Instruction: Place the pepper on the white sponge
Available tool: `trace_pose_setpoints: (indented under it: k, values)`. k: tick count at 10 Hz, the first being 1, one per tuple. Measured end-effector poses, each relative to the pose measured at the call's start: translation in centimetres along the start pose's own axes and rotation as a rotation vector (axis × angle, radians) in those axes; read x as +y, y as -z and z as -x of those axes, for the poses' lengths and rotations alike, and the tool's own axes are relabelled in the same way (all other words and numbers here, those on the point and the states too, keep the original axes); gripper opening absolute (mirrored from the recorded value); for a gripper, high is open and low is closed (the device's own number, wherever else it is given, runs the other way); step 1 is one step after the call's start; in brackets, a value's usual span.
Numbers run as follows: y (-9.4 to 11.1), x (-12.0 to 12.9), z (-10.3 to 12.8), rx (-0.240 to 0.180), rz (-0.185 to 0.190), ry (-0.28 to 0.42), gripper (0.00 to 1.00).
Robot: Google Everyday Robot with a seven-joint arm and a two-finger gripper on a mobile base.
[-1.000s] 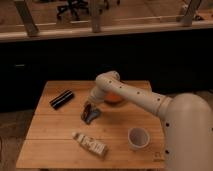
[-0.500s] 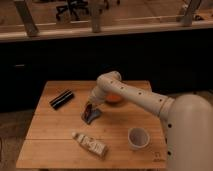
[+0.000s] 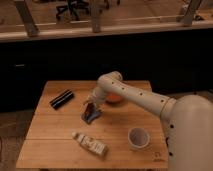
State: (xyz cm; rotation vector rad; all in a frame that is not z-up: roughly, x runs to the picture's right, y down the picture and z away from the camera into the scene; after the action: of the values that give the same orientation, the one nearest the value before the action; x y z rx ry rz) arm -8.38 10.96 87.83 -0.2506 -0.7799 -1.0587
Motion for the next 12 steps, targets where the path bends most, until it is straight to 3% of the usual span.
trace_pose_setpoints:
  k: [2, 4, 12]
  values:
    - [0.0, -0.1, 0.0, 0.006, -0.002, 0.002, 0.68]
    - [0.4, 0.1, -0.2, 0.014, -0.005, 0.002, 0.79]
    - [1.3, 1.1, -0.7, 0.04, -0.009, -0.005, 0.8]
